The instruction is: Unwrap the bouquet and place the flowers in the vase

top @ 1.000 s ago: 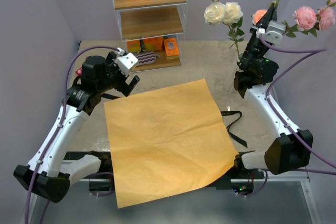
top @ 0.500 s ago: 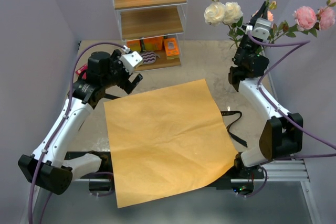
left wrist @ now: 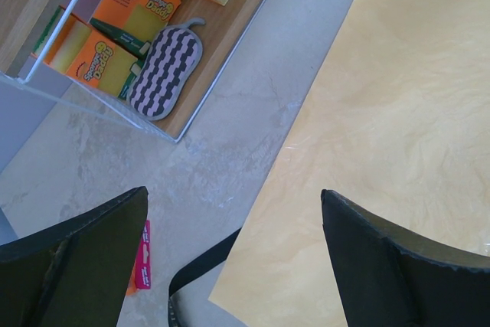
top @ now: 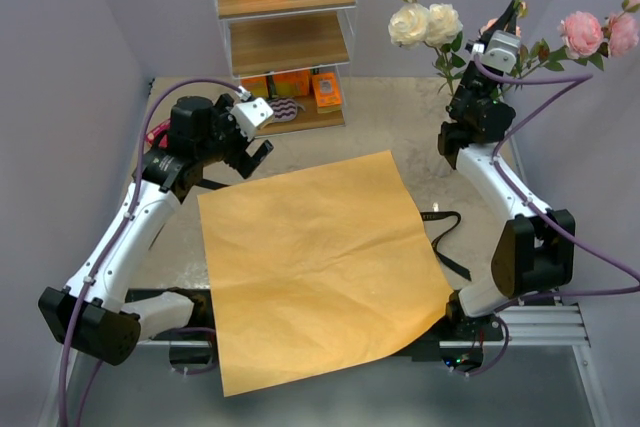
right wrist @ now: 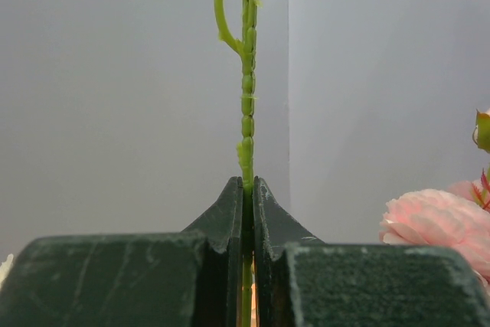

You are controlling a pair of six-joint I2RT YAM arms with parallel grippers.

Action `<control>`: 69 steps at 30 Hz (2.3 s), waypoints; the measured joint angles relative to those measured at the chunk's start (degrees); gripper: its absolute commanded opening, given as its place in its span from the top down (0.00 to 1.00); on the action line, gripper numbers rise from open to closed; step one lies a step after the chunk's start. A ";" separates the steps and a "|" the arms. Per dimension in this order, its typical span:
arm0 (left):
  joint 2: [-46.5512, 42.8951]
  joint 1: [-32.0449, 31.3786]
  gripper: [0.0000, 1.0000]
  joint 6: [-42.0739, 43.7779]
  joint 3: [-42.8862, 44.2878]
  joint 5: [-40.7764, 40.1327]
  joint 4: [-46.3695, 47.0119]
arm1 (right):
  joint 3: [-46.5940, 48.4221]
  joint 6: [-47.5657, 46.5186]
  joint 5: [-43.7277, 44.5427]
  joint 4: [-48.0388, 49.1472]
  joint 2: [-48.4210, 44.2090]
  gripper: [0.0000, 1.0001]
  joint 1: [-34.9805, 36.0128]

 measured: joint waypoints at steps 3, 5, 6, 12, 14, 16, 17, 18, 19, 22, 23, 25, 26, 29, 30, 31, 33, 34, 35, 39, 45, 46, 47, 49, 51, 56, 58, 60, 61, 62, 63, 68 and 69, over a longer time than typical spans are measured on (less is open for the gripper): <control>0.02 0.00 0.01 0.00 0.00 0.09 0.00 | 0.02 -0.07 0.02 -0.02 0.02 1.00 -0.02; 0.02 0.00 0.01 0.00 0.00 0.11 0.00 | 0.02 -0.17 0.02 -0.02 0.02 1.00 -0.02; 0.02 0.00 0.01 0.00 0.00 0.09 0.00 | 0.02 -0.24 0.02 -0.02 0.02 1.00 -0.02; 0.02 0.00 0.00 0.39 0.00 0.11 0.02 | 0.11 -0.48 0.04 -0.09 0.00 1.00 -0.17; 0.02 0.00 0.00 0.39 0.00 0.15 0.02 | 0.11 -0.57 0.07 -0.15 -0.07 1.00 -0.31; 0.02 0.00 0.01 0.39 0.00 0.28 0.04 | 0.02 -0.90 0.07 -0.35 -0.26 1.00 -0.39; 0.02 0.00 0.01 0.39 0.00 0.33 0.07 | -0.28 -0.98 0.09 -0.57 -0.55 1.00 -0.42; 0.02 0.02 0.01 0.39 0.00 0.37 0.04 | -0.70 -1.07 0.09 -0.70 -0.92 1.00 -0.42; 0.02 0.02 0.01 0.37 0.00 0.44 0.09 | -1.11 -1.11 0.09 -0.81 -1.33 1.00 -0.42; 0.02 0.02 0.01 0.37 0.00 0.61 0.09 | -2.43 -1.22 0.13 -0.98 -2.86 1.00 -0.42; 0.02 0.04 0.01 0.37 0.00 0.72 0.09 | -2.78 -1.25 0.13 -0.98 -3.37 1.00 -0.42; 0.02 0.04 0.01 0.37 0.00 0.83 0.09 | -3.34 -1.25 0.11 -0.98 -4.26 1.00 -0.42; 0.02 0.04 0.01 0.37 0.00 0.87 0.09 | -3.45 -1.25 0.11 -0.96 -4.63 1.00 -0.42; 0.02 0.04 0.01 0.37 0.00 0.92 0.09 | -3.48 -1.03 0.11 -0.74 -4.96 1.00 -0.46; 0.02 0.04 0.01 0.37 0.00 0.92 0.09 | -3.48 -0.85 0.11 -0.76 -4.90 1.00 -0.46; 0.02 0.04 0.01 0.37 0.00 0.92 0.11 | -3.48 -0.76 0.13 -0.79 -4.76 1.00 -0.46; 0.02 0.04 0.01 0.39 0.00 0.92 0.09 | -3.45 -0.39 0.11 -0.81 -4.31 1.00 -0.50; 0.02 0.04 0.01 0.39 0.00 0.92 0.09 | -3.32 -0.22 0.13 -0.74 -3.96 1.00 -0.50; 0.02 0.04 0.01 0.39 0.00 0.90 0.09 | -3.06 -0.13 0.13 -0.79 -3.52 1.00 -0.52; 0.02 0.04 0.01 0.39 0.00 0.90 0.09 | -2.36 0.50 0.11 -0.92 -1.57 1.00 -0.59; 0.02 0.04 0.01 0.39 0.00 0.90 0.11 | -3.85 1.03 0.39 -1.20 -0.39 0.91 -0.66; 0.02 0.04 0.01 0.39 0.00 0.90 0.11 | -4.68 1.05 0.39 -1.14 -0.42 0.89 -0.63; 0.02 0.04 0.01 0.39 0.00 0.87 0.11 | -5.33 1.09 0.37 -1.16 -0.50 0.85 -0.61; 0.02 0.04 0.01 0.39 0.00 0.87 0.11 | -7.52 1.09 0.15 -1.36 -0.83 0.72 -0.35; 0.02 0.04 0.01 0.39 0.00 0.87 0.11 | -9.66 1.29 0.09 -1.44 -1.44 0.58 -0.09; 0.02 0.04 0.01 0.37 0.00 0.87 0.11 | -15.28 1.42 1.29 -1.49 -3.80 0.40 1.57; 0.02 0.04 0.01 0.37 0.00 0.87 0.11 | -17.38 1.11 2.12 -1.62 -5.25 0.37 2.78; -0.02 0.04 0.01 0.35 0.00 0.90 0.11 | -18.64 0.59 3.50 -1.62 -6.49 0.36 4.35; -0.04 0.04 0.01 0.35 0.00 0.90 0.11 | -19.28 0.26 4.00 -1.62 -7.30 0.35 5.33; -0.11 0.04 0.00 0.35 0.00 0.90 0.11 | -20.00 -0.04 4.57 -1.73 -8.17 0.34 6.45; -0.17 0.04 0.01 0.31 0.00 0.92 0.09 | -20.94 -0.37 5.14 -1.75 -9.49 0.32 8.00; -0.79 0.04 0.00 -0.85 0.00 1.01 0.09 | -24.61 -1.03 7.89 -1.99 -16.85 0.18 14.51; -0.92 0.04 0.00 -1.22 0.00 1.03 0.09 | -25.35 -0.66 8.74 -2.34 -19.30 0.08 15.93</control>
